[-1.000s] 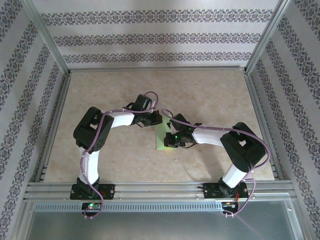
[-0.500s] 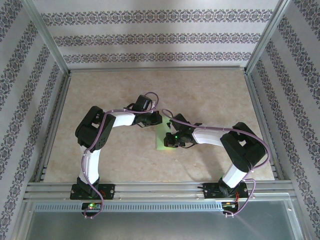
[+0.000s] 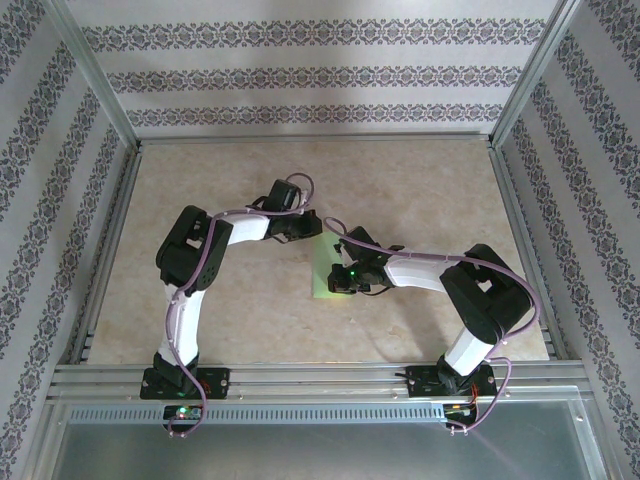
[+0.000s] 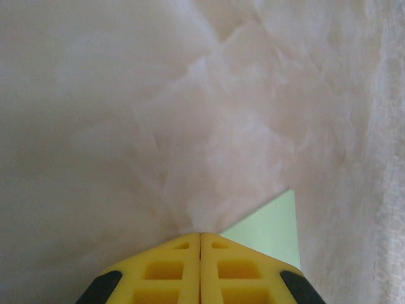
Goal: Fold a paper plane with a square sheet of paper (fold left side to right side)
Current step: First fold the square sheet of paper in half at the center of the table.
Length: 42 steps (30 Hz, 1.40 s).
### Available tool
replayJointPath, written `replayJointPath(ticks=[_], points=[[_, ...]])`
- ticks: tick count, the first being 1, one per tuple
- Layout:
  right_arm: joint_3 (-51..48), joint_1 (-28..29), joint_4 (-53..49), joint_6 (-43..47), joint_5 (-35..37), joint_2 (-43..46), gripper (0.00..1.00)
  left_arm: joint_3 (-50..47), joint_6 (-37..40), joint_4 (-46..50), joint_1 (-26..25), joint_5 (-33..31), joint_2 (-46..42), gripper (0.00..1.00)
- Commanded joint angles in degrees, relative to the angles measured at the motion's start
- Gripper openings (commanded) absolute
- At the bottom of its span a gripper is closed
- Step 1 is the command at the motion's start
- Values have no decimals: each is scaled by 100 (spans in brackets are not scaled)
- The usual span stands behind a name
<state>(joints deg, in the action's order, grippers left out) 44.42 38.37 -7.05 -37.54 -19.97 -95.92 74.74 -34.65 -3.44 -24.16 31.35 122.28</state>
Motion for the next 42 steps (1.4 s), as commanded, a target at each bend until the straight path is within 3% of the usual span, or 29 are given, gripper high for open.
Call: replayJointPath(ticks=[1,6,12,17,25,33,42], points=[[-340,-27,-1189,36,470,-392,0,220,274,42,297,-591,241,8],[-290,-28,-1178,6,435,-379,0,134,242,2,313,-519,94,7],[-160,-4,-1040,-110,232,-192,1,-575,284,-45,307,-684,-924,8],[187,65,-999,-201,133,104,17,-1270,240,133,243,-632,-1928,9],[610,80,-1112,-133,364,788,33,-2291,-224,379,-80,-380,-2983,9],[151,-834,-1279,226,526,1455,46,-2482,-1057,32,-737,-37,-2588,8],[-411,-1661,-1029,233,-64,1699,62,-1969,-804,651,-1103,-447,-1954,8]])
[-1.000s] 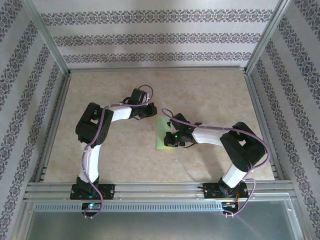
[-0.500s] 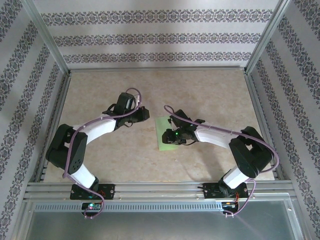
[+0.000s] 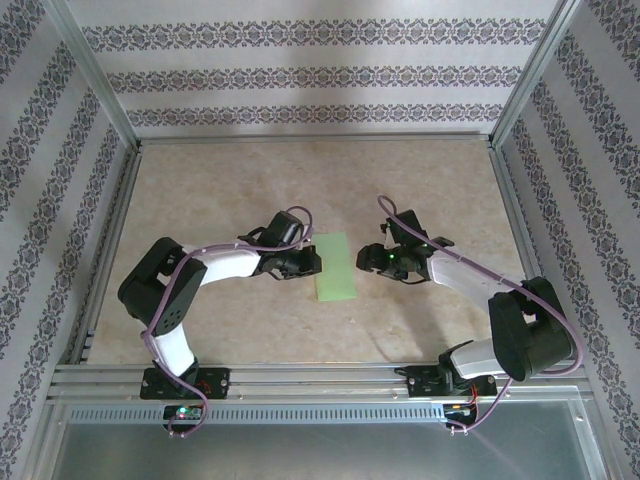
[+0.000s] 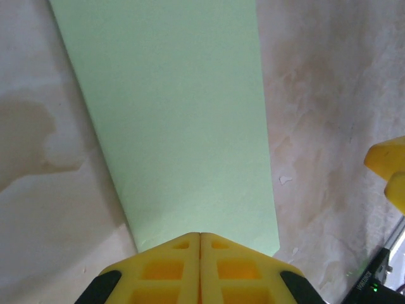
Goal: Fold a paper plane with a square sheet of paper (fold left side to right side)
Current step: First fold the square sheet of paper in half at the center of the table, then fold the triangle a second time at the center of the table.
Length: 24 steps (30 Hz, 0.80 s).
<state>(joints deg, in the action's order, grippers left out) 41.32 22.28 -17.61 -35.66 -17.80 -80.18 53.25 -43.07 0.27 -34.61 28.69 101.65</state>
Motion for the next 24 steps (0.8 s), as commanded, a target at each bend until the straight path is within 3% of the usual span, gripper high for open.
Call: replayJointPath(ticks=[1,6,13,20,24], points=[[-128,-70,42,42,-310,118,64,203,32,272,-69,-177,171,8],[-199,-101,123,15,-394,62,70,238,12,180,-100,-138,338,8],[-156,-106,65,29,-517,-15,68,233,35,242,-101,-207,512,8],[25,-107,-224,68,-1415,-310,50,161,127,432,-107,-285,544,8],[34,-2,-324,41,-1691,-469,46,101,136,400,-104,-284,537,8]])
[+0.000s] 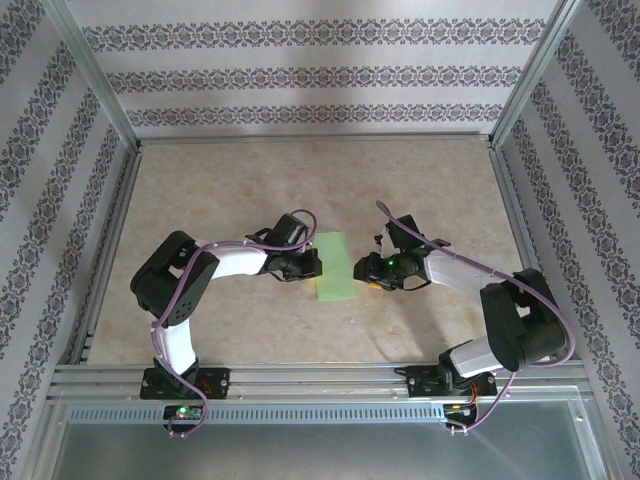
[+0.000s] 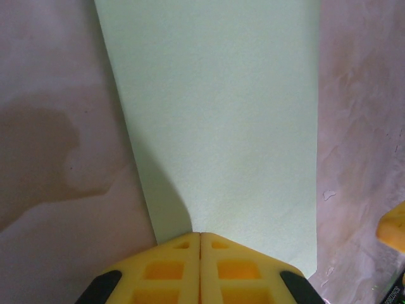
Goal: Fold a paper plane with a square sheet of paper (fold left side to right side)
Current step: Fold the triangle a second time at the center of the table.
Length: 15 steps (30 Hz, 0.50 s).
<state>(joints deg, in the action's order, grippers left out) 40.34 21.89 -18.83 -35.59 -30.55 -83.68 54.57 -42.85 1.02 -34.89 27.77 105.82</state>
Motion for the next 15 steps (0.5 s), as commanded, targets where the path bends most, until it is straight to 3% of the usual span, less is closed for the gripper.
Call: replayJointPath(ticks=[1,15], points=[[125,75,-225,44,-417,-152,46,-42,111,317,-79,-182,117,7],[122,360,-330,26,-15,-255,46,25,427,554,-42,-49,-271,8]])
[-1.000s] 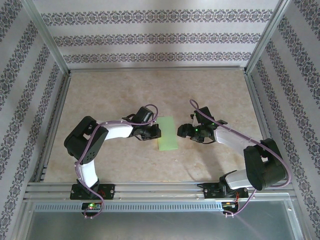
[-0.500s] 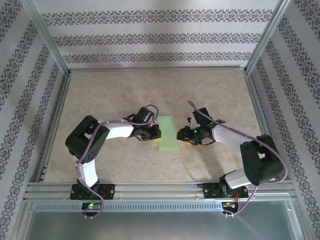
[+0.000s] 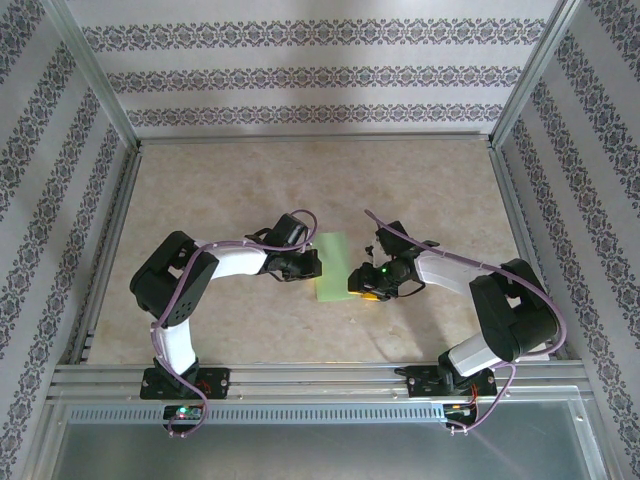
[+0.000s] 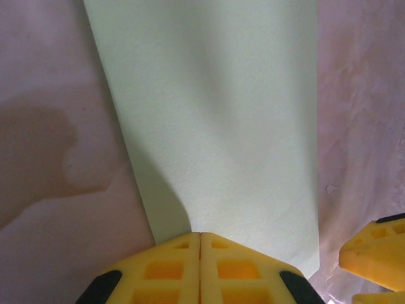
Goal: Fold a paper plane with a square sheet of paper (fold left side to right side)
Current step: Fold the triangle a second time at the center of the table.
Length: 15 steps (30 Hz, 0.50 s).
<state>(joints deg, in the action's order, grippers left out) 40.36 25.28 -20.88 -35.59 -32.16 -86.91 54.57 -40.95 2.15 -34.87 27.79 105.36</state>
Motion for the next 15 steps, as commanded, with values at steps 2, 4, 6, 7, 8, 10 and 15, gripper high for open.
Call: replayJointPath(ticks=[2,4,6,7,8,10,15], points=[[130,13,-140,26,200,102,46,62,355,602,-13,-46,-256,8],[139,6,-147,26,245,135,45,88,459,697,-2,-1,-249,8],[152,3,-157,26,246,155,45,102,529,769,-2,36,-259,8],[164,3,-153,26,239,165,44,113,574,793,6,49,-283,8],[173,8,-161,26,229,166,44,127,601,812,6,58,-337,8],[174,13,-171,34,243,165,44,147,619,810,19,58,-446,8],[165,12,-179,35,271,161,43,168,417,825,60,40,-718,8]])
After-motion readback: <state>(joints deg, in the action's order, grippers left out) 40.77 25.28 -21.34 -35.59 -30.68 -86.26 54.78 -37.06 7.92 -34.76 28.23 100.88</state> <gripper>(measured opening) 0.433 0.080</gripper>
